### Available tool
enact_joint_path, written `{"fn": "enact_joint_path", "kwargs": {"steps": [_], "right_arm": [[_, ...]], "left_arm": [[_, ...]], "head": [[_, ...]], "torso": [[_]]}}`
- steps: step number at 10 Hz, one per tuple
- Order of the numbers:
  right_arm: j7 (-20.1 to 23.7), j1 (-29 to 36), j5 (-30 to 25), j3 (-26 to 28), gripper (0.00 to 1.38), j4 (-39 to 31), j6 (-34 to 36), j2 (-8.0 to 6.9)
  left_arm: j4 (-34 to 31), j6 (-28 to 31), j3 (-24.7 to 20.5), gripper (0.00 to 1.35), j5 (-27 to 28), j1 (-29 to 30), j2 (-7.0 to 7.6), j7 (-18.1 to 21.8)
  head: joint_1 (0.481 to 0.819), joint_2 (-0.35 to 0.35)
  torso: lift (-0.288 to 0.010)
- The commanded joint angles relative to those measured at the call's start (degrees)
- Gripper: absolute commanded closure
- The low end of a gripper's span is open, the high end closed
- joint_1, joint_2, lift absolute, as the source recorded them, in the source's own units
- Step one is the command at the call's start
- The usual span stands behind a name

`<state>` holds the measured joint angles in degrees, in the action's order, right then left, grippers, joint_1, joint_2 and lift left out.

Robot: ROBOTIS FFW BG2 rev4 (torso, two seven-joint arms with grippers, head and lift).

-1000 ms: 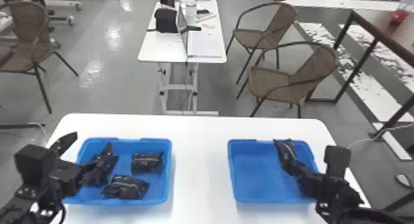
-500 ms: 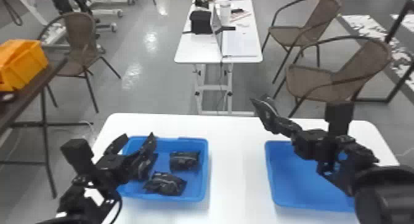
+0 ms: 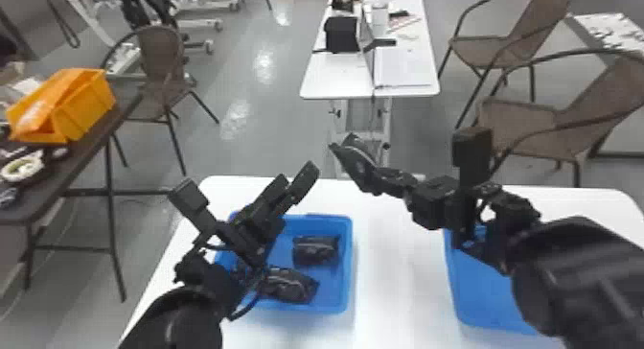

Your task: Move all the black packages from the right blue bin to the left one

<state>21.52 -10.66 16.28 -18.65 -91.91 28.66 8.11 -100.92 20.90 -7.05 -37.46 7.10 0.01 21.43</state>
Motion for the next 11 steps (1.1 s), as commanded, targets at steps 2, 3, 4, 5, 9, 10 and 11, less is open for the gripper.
{"fn": "enact_joint_path", "kwargs": {"steps": [2, 3, 4, 5, 9, 10, 11], "right_arm": [[0.1, -2.8, 3.0, -4.0, 1.29, 1.6, -1.1, 0.15], [0.1, -3.4, 3.8, -4.9, 1.29, 1.6, -1.5, 0.15], [0.1, -4.1, 4.7, -6.0, 1.29, 1.7, -1.6, 0.15], [0.1, -4.7, 5.8, -7.5, 1.29, 1.7, -1.7, 0.33], [0.1, -6.0, 8.0, -10.2, 1.29, 3.0, -1.5, 1.21], [0.1, -6.0, 8.2, -10.1, 1.29, 3.1, -1.5, 1.21], [0.1, -6.0, 8.1, -10.1, 1.29, 3.2, -1.5, 1.21]], "left_arm": [[1.4, -0.5, 3.0, 0.24, -0.2, -1.8, 0.52, -0.2], [1.5, -0.2, 2.9, 0.24, -0.2, -1.8, 0.61, -0.5], [1.5, 0.2, 2.7, 0.24, 0.3, -1.9, 0.61, -0.6], [1.7, 0.4, 2.7, 0.24, 0.9, -2.0, 0.69, -0.6], [2.4, -3.1, 3.5, 0.98, 3.5, -2.4, 0.96, -0.5], [2.3, -2.9, 3.4, 1.15, 3.1, -2.3, 0.69, -1.0], [2.3, -3.6, 3.5, 1.21, 1.7, -1.8, 0.52, -1.0]], "head": [[0.695, 0.168], [0.695, 0.17], [0.695, 0.174], [0.695, 0.184], [0.695, 0.216], [0.695, 0.219], [0.695, 0.222]], "torso": [[0.0], [0.0], [0.0], [0.0], [0.0], [0.0], [0.0]]}}
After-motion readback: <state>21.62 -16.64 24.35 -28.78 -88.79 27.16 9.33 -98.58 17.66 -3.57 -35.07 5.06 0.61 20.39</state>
